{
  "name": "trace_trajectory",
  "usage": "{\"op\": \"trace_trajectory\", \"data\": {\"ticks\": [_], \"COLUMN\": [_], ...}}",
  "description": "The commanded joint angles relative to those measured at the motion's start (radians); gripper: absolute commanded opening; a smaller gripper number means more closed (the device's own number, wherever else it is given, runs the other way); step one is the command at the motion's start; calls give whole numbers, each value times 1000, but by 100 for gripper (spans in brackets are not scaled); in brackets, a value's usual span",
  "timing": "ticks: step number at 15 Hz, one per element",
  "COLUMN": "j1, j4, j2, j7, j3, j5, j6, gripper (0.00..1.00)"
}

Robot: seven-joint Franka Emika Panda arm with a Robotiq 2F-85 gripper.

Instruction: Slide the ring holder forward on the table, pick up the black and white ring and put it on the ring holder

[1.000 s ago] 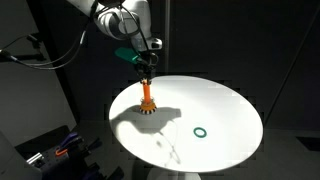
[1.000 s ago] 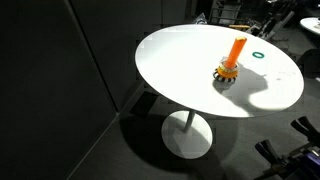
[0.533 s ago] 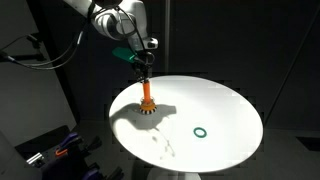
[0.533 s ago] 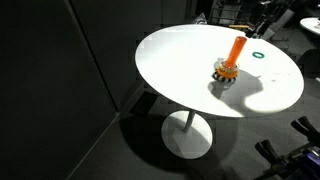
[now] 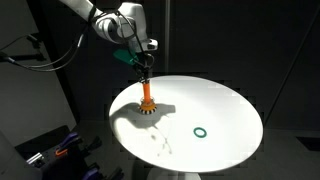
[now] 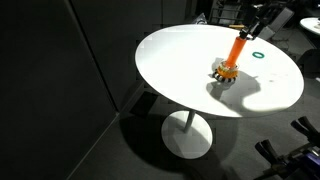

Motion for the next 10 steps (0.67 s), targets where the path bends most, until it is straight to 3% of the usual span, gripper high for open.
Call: {"op": "trace_trajectory", "data": {"ticks": [1, 10], "j1": [3, 5], "j4": [15, 38], "j2": [17, 56], "j7": [41, 86], "j3": [-5, -11], "j5": [-26, -65], "j6": [16, 5], "gripper": [42, 42]}}
